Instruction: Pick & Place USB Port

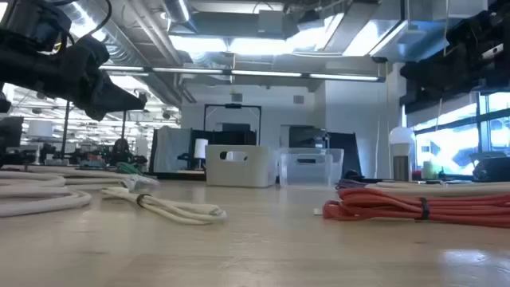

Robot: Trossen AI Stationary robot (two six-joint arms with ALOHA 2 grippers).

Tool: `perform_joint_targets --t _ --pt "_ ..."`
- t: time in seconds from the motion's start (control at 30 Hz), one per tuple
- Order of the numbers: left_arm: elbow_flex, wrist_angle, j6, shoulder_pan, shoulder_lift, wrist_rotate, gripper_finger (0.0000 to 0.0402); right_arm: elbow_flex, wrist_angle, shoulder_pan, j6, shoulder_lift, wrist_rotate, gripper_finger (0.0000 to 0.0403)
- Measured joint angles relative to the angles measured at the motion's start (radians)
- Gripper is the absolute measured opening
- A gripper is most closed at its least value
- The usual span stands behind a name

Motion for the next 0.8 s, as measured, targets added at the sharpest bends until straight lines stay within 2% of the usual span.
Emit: perform_joint_targets --t 0.8 --pt "0.000 0.000 0.000 0.000 0.000 0.000 0.0007 0.000 0.000 0.000 0.000 0.000 0.000 0.0015"
